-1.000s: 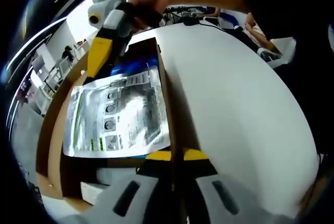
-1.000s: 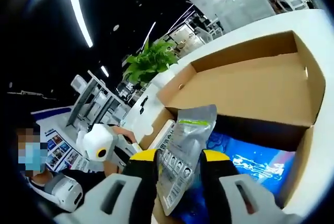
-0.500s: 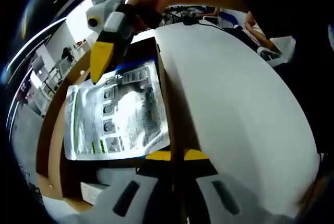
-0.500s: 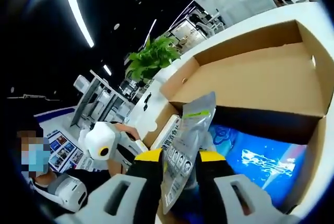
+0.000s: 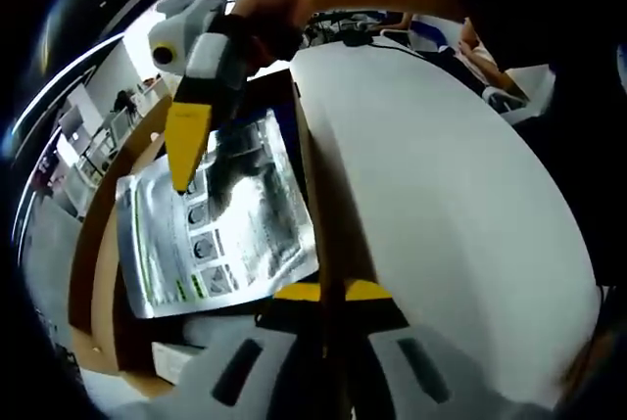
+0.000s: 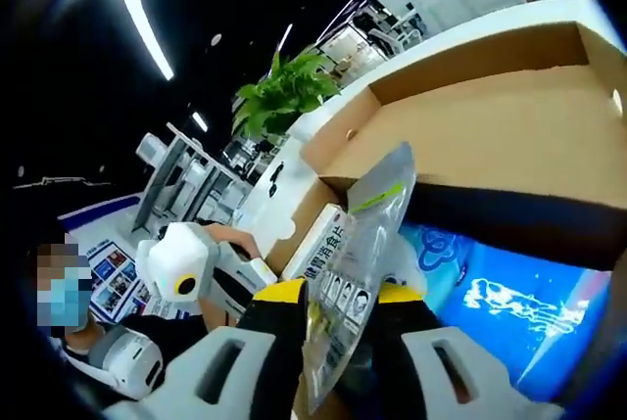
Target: Operate the shoe box by opening the lid, removing the specified soft item, and placing it in the target area until the item is outside and the box remains undamaged.
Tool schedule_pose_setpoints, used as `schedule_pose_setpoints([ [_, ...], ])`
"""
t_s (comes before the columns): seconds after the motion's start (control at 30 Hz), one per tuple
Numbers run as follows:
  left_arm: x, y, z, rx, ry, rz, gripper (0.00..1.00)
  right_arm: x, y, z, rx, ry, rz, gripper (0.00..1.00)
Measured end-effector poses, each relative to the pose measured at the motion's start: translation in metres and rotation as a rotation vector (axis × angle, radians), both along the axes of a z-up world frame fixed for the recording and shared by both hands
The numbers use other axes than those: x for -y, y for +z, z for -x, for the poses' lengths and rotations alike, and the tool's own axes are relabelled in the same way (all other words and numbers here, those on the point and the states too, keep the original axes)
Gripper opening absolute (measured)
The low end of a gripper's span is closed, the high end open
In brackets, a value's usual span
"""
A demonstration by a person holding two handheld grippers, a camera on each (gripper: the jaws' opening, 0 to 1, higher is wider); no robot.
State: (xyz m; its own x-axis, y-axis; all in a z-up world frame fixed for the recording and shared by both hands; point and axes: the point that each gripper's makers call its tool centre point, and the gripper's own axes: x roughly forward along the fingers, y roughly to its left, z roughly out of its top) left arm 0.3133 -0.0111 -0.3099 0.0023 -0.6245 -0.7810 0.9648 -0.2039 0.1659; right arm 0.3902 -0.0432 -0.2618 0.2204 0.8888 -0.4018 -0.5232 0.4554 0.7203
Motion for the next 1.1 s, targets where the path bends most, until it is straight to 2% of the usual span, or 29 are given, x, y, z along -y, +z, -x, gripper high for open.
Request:
schedule_pose_setpoints([
  [0.47, 0.0, 0.0, 0.0, 0.003, -0.003, 0.0, 0.03, -0.017, -0.001, -0.001, -0.008, 0.031, -0.035, 0.21],
  [0.57, 0.0, 0.0, 0.0, 0.003, -0.003, 0.001, 0.03, -0.02, -0.002, 0.004, -0.003, 0.035, -0.031, 0.21],
  [0.8, 0.0, 0.0, 0.0, 0.002, -0.004, 0.002, 0.03, -0.021, -0.004, 0.007, -0.003, 0.031, -0.019, 0.16],
  [1.1, 0.001, -0.002, -0.002, 0.001, -0.005, 0.003, 0.03, -0.018, -0.005, 0.002, -0.004, 0.032, -0.013, 0.14],
])
